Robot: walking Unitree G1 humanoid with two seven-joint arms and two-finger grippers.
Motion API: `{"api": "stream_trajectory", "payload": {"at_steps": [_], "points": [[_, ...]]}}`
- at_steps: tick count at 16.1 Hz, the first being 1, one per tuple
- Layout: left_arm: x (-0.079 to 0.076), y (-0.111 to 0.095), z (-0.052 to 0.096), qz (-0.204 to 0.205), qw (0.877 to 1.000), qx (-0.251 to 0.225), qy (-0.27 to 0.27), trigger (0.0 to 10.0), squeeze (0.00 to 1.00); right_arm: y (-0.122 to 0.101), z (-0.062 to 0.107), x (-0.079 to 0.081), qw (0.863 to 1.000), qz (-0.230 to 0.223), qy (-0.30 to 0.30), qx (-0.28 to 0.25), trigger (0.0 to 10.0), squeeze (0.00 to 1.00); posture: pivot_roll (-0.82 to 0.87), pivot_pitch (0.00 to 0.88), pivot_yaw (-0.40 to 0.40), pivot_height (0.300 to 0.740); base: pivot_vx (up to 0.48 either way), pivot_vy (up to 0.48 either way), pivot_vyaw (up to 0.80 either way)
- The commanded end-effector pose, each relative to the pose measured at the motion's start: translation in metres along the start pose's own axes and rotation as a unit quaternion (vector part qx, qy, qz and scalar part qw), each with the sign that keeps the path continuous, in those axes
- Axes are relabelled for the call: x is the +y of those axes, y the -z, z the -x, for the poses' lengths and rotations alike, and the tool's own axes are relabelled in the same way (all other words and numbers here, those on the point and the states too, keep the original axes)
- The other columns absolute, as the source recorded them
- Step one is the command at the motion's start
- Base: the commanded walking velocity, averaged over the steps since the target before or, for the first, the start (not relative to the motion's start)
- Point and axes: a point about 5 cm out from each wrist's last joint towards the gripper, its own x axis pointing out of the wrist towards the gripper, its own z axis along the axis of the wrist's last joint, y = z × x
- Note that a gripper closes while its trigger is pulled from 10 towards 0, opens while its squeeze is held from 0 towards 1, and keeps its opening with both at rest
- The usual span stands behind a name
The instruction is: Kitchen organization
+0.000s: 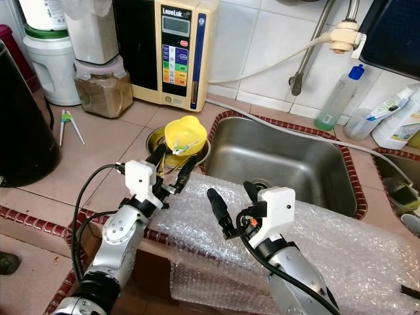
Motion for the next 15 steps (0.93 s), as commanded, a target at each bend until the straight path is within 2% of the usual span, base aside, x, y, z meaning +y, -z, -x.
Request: {"api": "stream_trajectory", "payload": {"at_steps": [1,4,5,8,15], "points": [[-0.007,-0.001,-0.002,0.005,1.000,0.002,0.015,10.0,1.00,0.000,0.000,-0.001,1.000,0.005,0.000,0.000,10.0,0.00,0.06,0.000,-0.089,0.740,0.000,0.000,0.00],[-0.012,-0.002,-0.007,0.002,1.000,0.000,0.019,10.0,1.00,0.001,0.000,0.000,1.000,0.005,0.001,-0.002,10.0,0.00,0.05,0.000,-0.082,0.740,0.000,0.000,0.00],[-0.014,-0.001,-0.008,-0.009,1.000,0.004,0.028,10.0,0.00,0.001,0.001,0.000,1.000,0.005,0.002,-0.002,10.0,0.00,0.05,0.000,-0.082,0.740,0.000,0.000,0.00],[-0.017,0.002,-0.010,-0.025,0.999,0.009,0.048,10.0,0.00,0.000,0.002,-0.001,1.000,0.007,0.005,-0.004,10.0,0.00,0.04,0.000,-0.080,0.740,0.000,0.000,0.00],[-0.011,0.002,-0.021,-0.074,0.997,0.012,0.037,10.0,0.00,-0.001,0.007,0.000,1.000,0.003,0.009,0.000,10.0,0.00,0.01,0.000,-0.076,0.740,0.000,0.000,0.00]]}}
